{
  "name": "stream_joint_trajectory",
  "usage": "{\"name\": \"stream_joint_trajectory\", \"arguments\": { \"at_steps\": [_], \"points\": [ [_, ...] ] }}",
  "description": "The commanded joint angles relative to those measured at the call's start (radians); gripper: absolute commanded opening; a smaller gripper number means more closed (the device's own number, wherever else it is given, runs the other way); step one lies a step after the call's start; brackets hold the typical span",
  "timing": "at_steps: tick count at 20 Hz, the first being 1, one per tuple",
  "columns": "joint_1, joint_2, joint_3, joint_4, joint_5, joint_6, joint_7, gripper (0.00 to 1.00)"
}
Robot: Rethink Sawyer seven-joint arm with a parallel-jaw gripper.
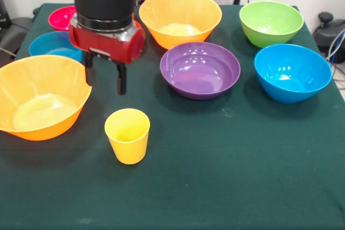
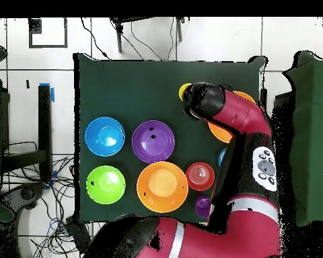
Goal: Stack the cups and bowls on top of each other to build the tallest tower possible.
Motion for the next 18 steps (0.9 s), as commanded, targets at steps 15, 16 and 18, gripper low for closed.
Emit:
{"name": "stream_joint_trajectory", "arguments": {
  "at_steps": [15, 16, 18],
  "points": [
    [-0.107, 0.056, 0.173, 0.207, -0.116, -0.114, -0.052, 1.0],
    [-0.111, 0.064, 0.176, 0.206, -0.122, -0.127, -0.051, 1.0],
    [-0.11, 0.075, 0.173, 0.197, -0.137, -0.142, -0.041, 1.0]
  ]
}}
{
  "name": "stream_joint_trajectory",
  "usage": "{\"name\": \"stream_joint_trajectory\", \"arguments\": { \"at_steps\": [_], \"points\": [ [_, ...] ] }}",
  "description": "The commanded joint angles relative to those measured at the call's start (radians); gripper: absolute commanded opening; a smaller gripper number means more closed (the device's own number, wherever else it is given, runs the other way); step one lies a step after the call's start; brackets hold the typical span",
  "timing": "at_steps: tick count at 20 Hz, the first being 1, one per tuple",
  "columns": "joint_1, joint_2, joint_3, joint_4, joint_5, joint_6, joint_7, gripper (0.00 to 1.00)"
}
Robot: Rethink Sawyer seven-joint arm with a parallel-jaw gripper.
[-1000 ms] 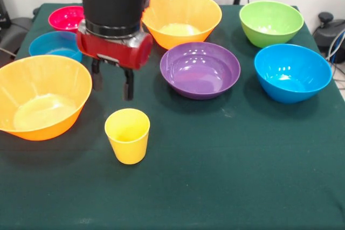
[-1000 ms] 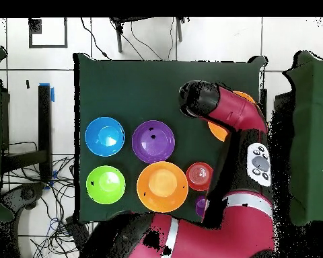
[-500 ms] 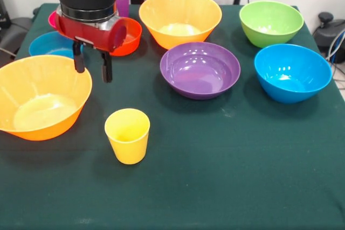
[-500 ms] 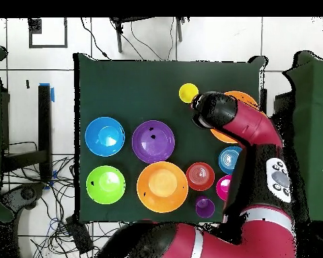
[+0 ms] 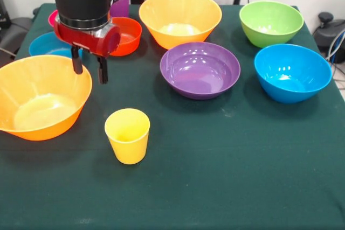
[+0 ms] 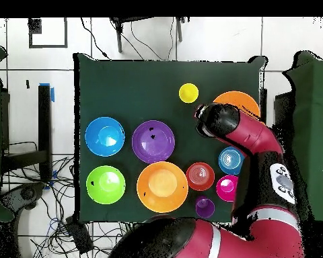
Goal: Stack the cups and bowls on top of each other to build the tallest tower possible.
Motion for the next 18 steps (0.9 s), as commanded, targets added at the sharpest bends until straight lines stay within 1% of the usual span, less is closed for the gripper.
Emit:
{"name": "stream_joint_trajectory", "arguments": {
  "at_steps": [1, 6, 9, 12, 18],
  "points": [
    [-0.009, 0.087, 0.139, 0.059, -0.106, -0.091, -0.04, 1.0],
    [-0.024, 0.132, 0.147, 0.015, -0.16, -0.141, -0.056, 1.0],
    [-0.028, 0.14, 0.15, -0.004, -0.185, -0.143, -0.061, 1.0],
    [-0.04, 0.127, 0.165, 0.007, -0.201, -0.143, -0.061, 1.0],
    [-0.04, 0.095, 0.177, 0.01, -0.215, -0.106, -0.05, 1.0]
  ]
}}
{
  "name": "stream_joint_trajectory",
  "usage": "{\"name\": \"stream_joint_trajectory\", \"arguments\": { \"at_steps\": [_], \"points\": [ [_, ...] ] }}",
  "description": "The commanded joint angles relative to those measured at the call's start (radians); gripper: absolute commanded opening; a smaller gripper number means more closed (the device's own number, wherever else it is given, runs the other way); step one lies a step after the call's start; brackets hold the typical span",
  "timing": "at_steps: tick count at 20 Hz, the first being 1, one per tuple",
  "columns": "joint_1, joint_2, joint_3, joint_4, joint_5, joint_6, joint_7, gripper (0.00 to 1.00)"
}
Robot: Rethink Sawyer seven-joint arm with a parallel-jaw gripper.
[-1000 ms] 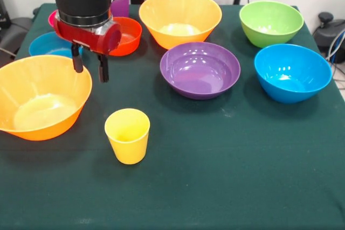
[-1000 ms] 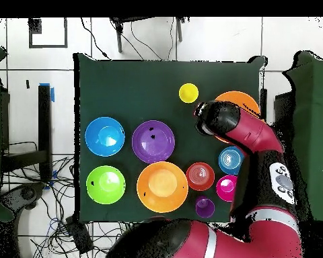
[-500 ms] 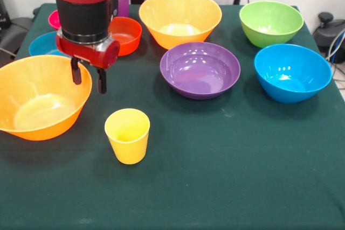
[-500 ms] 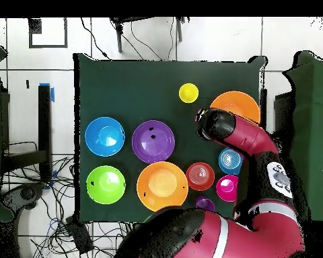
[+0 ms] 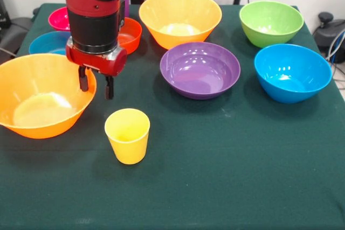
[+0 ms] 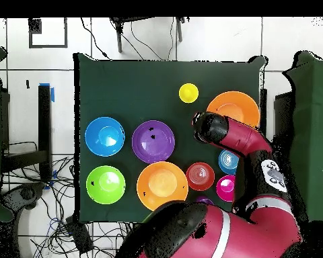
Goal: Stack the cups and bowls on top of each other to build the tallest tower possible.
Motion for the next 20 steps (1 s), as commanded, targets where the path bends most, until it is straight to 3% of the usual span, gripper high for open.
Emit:
{"name": "stream_joint_trajectory", "arguments": {
  "at_steps": [1, 20],
  "points": [
    [-0.009, 0.015, 0.128, 0.008, -0.078, 0.01, -0.049, 1.0],
    [0.004, -0.027, 0.124, 0.007, -0.079, 0.06, -0.034, 1.0]
  ]
}}
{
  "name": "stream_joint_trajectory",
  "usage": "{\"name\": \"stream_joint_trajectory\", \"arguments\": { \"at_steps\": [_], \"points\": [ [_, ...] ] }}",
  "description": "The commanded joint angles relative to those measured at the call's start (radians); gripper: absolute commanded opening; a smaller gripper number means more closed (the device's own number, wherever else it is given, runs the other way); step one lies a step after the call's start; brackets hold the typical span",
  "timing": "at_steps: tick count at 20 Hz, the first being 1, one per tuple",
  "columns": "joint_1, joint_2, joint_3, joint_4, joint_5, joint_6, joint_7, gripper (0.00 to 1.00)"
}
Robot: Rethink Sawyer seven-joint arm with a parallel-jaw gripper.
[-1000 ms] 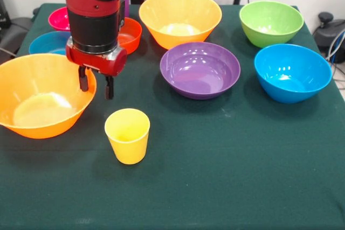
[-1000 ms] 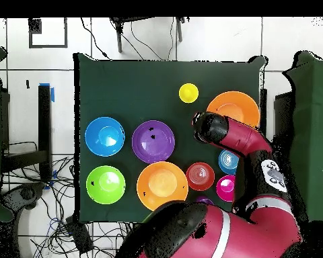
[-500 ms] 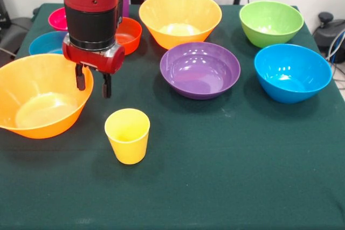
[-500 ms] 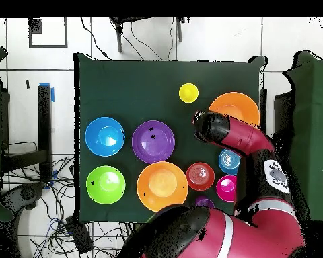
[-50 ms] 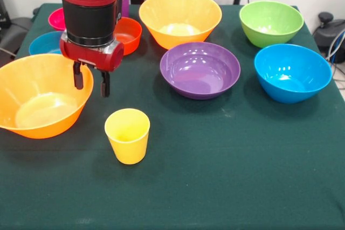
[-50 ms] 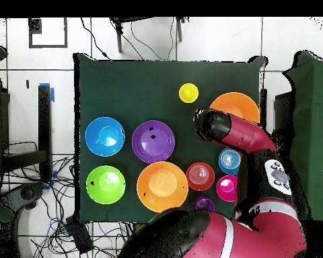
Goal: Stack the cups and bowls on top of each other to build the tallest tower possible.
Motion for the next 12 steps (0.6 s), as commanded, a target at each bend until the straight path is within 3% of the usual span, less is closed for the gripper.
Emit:
{"name": "stream_joint_trajectory", "arguments": {
  "at_steps": [1, 12],
  "points": [
    [0.01, 0.015, 0.106, 0.011, -0.063, 0.056, -0.031, 1.0],
    [0.022, 0.001, 0.102, 0.036, -0.061, 0.05, -0.01, 1.0]
  ]
}}
